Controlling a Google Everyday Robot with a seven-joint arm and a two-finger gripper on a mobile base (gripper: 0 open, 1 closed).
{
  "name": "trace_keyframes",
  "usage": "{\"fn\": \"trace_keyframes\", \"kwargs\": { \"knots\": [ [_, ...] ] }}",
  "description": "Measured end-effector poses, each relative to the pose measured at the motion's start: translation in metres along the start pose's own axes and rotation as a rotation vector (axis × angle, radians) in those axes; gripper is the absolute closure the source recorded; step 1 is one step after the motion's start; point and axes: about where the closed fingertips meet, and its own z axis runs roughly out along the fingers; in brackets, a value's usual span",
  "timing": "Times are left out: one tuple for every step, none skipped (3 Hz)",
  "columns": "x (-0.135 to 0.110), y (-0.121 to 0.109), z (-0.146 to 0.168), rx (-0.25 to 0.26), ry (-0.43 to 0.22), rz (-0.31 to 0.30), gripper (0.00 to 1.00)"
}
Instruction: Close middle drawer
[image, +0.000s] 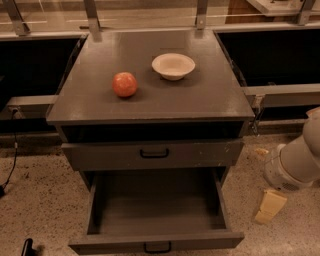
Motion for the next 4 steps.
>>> {"fn": "trace_keyframes", "kwargs": {
  "knots": [
    [-0.001, -0.002, 0.001, 0.016, -0.003, -0.008, 0.00],
    [-0.001, -0.002, 0.000, 0.014, -0.003, -0.007, 0.00],
    [-0.006, 0.007, 0.047, -0.031, -0.034, -0.045, 0.00],
    [-0.013, 0.034, 0.153, -0.120, -0.077, -0.114, 0.00]
  ]
}}
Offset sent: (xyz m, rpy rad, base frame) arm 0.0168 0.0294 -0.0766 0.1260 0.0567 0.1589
